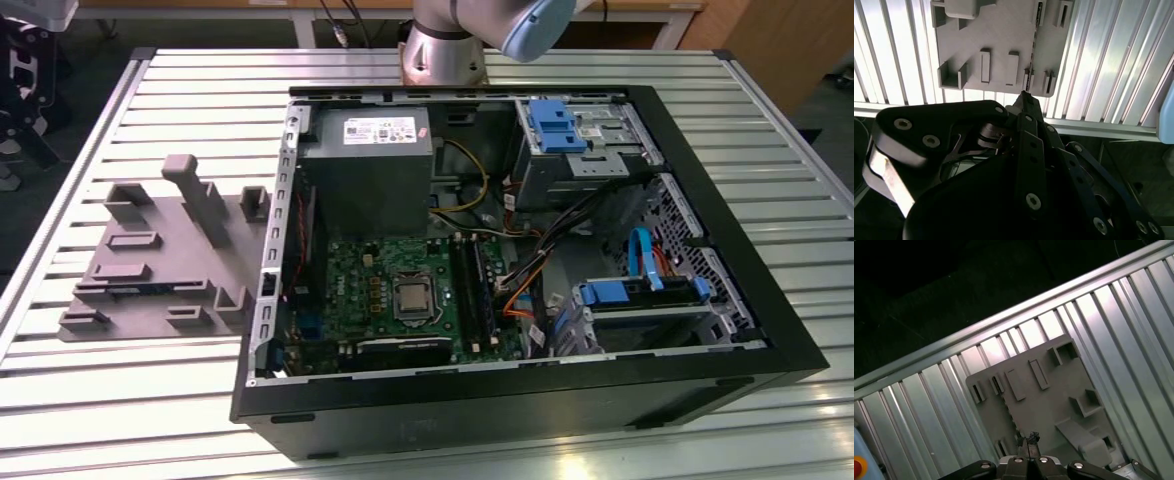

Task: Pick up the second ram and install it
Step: 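Pick up the second ram and move it above second insertion slot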

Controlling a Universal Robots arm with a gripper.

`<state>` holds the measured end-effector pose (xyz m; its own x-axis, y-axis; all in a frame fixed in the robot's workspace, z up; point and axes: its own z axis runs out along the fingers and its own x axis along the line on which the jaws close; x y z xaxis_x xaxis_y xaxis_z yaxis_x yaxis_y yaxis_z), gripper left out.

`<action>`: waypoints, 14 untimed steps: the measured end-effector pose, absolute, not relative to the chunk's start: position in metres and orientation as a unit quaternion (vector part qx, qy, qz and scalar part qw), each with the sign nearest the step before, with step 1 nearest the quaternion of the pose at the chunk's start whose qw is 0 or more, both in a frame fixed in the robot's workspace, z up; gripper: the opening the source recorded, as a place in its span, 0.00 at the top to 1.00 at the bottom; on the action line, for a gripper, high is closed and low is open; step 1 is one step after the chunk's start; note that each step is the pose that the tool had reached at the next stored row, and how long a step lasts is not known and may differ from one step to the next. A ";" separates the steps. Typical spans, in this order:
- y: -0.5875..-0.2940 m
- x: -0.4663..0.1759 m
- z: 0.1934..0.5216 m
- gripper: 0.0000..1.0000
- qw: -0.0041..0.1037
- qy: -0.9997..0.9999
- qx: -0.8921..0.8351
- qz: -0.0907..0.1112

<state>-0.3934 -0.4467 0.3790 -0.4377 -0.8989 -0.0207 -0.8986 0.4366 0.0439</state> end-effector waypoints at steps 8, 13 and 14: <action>-0.447 -0.393 0.379 0.89 0.003 -0.843 0.537 -0.024; -0.447 -0.393 0.379 0.89 0.003 -0.840 0.542 -0.024; -0.447 -0.393 0.379 0.89 0.003 -0.840 0.543 -0.024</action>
